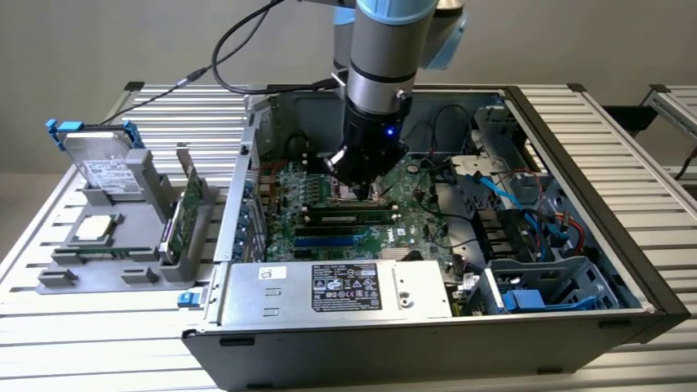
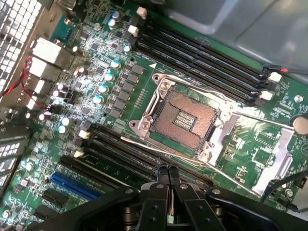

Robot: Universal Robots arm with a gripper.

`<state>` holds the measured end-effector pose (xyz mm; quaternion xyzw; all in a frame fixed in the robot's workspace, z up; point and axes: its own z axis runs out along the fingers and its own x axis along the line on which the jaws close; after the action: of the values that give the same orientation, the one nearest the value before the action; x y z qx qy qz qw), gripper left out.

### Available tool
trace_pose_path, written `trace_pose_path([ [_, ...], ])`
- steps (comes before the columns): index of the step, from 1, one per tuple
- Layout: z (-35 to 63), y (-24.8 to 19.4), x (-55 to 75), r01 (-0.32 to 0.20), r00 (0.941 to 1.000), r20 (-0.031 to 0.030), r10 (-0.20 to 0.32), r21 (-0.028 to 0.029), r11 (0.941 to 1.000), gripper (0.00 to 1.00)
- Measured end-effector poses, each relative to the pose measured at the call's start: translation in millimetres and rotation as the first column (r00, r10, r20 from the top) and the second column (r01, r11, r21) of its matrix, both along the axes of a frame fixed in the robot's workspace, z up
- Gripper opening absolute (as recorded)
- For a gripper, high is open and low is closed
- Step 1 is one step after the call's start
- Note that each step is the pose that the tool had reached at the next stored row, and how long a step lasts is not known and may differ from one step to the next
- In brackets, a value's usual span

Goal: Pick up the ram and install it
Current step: 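Press down the ram until it locks into place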

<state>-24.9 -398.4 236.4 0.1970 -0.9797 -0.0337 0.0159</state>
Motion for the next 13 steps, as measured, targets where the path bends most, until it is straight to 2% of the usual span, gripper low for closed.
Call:
trace_pose_path([
  [4, 0.0, 0.0, 0.0, 0.067, 0.9977, 0.0000, -0.067, 0.0000, 0.9977, 0.10],
  [7, 0.0, 0.0, 0.0, 0.118, 0.9930, 0.0000, -0.118, 0.0001, 0.9930, 0.10],
  [13, 0.0, 0.0, 0.0, 0.218, 0.9759, 0.0001, -0.218, 0.0001, 0.9759, 0.10],
])
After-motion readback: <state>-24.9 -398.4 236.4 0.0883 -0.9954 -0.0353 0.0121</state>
